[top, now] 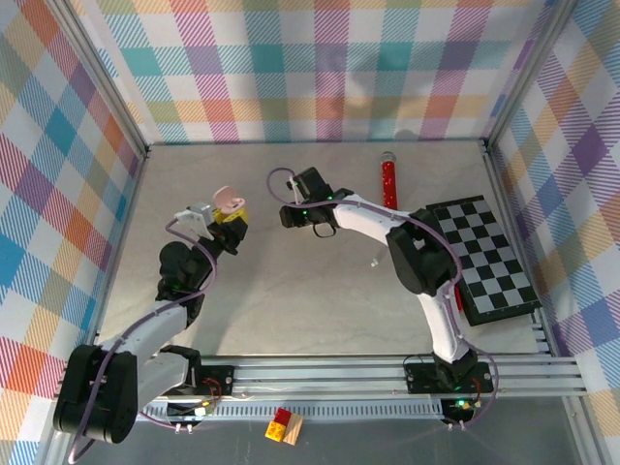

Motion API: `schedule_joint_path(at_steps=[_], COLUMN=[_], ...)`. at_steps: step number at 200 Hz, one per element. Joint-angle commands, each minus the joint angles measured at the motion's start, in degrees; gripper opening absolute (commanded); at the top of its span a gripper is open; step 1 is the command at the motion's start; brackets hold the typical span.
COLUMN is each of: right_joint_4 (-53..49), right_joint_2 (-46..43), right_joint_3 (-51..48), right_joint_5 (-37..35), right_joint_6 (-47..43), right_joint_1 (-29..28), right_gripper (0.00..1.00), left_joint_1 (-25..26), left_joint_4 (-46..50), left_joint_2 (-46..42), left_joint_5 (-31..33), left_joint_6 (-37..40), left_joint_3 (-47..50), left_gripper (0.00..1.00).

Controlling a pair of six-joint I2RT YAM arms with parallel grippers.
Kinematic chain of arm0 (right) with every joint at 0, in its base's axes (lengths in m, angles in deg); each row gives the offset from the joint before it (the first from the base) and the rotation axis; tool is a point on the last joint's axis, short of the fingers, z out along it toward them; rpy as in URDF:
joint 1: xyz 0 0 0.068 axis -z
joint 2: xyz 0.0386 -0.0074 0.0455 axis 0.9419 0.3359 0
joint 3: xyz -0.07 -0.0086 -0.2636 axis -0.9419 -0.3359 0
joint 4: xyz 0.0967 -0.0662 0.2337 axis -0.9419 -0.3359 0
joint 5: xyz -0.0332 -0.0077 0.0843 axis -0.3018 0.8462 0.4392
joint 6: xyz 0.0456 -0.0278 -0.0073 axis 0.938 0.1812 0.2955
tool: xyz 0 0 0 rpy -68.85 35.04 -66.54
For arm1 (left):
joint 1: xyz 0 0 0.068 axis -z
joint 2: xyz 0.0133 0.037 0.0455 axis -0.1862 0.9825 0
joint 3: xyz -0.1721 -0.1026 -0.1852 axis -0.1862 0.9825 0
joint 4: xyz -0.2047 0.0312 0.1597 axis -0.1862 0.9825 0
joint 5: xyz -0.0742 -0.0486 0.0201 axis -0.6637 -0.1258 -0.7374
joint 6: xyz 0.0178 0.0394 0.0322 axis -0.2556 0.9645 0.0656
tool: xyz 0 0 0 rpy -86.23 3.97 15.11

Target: Insert the wireless bluetooth earbuds into the charging case

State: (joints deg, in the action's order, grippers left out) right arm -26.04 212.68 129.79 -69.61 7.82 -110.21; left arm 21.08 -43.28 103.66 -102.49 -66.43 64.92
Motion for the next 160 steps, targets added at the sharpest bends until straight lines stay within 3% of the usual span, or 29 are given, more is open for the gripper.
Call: schedule_joint_path(at_steps=[1,65,160], right_joint_4=[-6.2,-13.2,-19.7], right_joint_2=[4.2,14.3,19.9], right_joint_3=[6.6,20.7,29.5], right_joint_5=[-1.8,-3.7,-5.0], right_joint_6=[-2.7,-4.9,-7.9], right_joint_1=[0.2,0.2,0.2], right_gripper=[0.45,0.39,0.27], left_joint_1=[-0.8,-0.9,-1.0], left_joint_4=[3.0,5.4,4.4], left_joint_2=[-2.2,-3.5,-1.5], left_joint_5=[1.6,1.0,-0.2], left_joint_6=[1.0,1.4,1.1], left_joint_3=[0.1,-0.2,-0.7], left_gripper=[0.34,0.34,0.34])
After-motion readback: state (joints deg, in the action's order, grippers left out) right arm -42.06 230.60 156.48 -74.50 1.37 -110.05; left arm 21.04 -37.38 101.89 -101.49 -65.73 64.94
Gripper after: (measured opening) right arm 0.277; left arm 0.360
